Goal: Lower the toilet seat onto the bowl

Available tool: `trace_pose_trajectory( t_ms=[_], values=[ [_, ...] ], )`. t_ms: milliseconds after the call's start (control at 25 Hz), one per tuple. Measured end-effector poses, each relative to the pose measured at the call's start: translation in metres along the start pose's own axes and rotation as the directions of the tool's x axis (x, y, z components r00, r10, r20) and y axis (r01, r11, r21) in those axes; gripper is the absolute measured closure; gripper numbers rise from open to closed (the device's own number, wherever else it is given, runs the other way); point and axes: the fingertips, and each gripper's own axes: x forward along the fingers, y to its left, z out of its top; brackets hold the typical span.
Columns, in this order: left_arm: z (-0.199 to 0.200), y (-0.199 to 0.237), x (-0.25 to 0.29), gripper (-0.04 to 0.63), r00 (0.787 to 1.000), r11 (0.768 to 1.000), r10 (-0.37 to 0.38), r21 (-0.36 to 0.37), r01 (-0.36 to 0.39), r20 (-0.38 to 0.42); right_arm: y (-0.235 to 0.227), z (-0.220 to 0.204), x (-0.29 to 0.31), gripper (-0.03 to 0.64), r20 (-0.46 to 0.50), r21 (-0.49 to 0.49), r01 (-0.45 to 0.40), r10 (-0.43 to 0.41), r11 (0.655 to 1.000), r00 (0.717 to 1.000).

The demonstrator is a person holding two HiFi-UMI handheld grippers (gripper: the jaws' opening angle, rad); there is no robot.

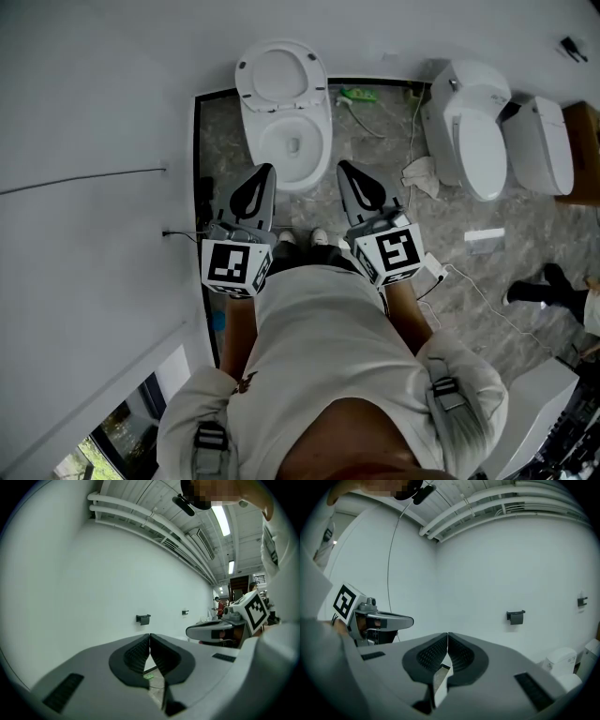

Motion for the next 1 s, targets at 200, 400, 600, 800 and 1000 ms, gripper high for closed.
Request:
trace_pose_trajectory(
  t_ms=[200, 400, 600, 800, 1000],
  values=[
    [0.005, -0.001, 0.015, 0.572, 1.000, 1.000, -0.014, 0.005, 0.014, 0.001, -0.008, 0.005, 0.005, 0.595, 0.002, 0.003, 0.003, -0.003, 1.000, 1.000],
    [-0.001, 0.015, 0.029, 0.572, 0.999, 0.999, -0.032, -0.002, 0.032, 0.003, -0.006, 0.002, 0.026, 0.595, -0.011, -0.005, 0.010, -0.010, 1.000, 1.000],
    [-0.002, 0.034, 0.039, 0.572, 0.999, 0.999, -0.053, -0.013, 0.053, 0.007, -0.006, 0.004, 0.046, 0.595, -0.028, -0.012, 0.031, -0.031, 0.999, 0.999],
    [-0.005, 0.064, 0.046, 0.572, 0.996, 0.996, -0.090, -0.022, 0.090, 0.021, 0.001, 0.007, 0.074, 0.595, -0.034, -0.031, 0.073, -0.074, 0.997, 0.997],
    [-0.009, 0.100, 0.056, 0.572, 0.991, 0.991, -0.130, -0.024, 0.131, 0.024, 0.010, 0.009, 0.109, 0.595, -0.043, -0.038, 0.117, -0.119, 0.992, 0.992]
  ],
)
